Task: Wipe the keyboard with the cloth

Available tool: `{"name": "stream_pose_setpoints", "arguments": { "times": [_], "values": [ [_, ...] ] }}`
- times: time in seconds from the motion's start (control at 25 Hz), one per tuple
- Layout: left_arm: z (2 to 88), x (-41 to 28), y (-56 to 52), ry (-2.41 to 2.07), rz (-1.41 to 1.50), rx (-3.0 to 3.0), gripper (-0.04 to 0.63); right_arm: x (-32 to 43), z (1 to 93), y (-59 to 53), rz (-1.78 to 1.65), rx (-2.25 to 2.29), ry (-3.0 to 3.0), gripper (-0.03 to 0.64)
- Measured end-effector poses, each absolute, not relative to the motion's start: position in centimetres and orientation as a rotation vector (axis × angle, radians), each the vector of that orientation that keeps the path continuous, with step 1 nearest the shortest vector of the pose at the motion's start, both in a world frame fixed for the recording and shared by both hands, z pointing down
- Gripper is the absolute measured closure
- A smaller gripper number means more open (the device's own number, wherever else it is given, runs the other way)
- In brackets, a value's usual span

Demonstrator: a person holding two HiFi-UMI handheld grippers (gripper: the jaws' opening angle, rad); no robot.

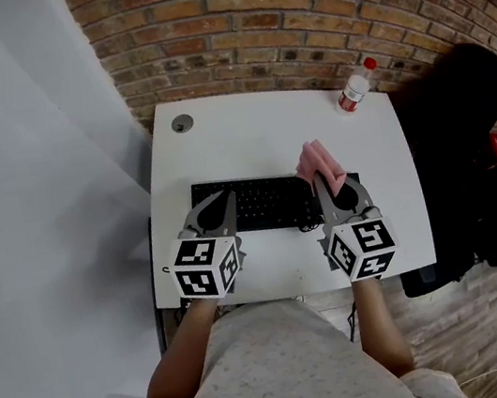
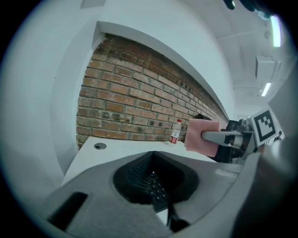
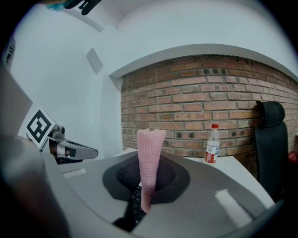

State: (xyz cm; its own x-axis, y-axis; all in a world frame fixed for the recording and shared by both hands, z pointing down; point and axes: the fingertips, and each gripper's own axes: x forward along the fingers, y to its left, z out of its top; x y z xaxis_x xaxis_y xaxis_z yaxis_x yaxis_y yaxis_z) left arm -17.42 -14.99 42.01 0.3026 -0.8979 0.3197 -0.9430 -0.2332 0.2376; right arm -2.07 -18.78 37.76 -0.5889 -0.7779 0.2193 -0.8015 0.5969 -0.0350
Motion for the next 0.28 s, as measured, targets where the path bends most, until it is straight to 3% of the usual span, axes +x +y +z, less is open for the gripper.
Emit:
{"name": "stream_pose_setpoints", "arguments": {
  "times": [0.28],
  "values": [
    [41.85, -17.13, -15.05, -1.646, 0.161, 2.194, 0.6, -1.97, 37.63, -18.75, 0.192, 1.31, -2.645, 0.597]
  ]
}}
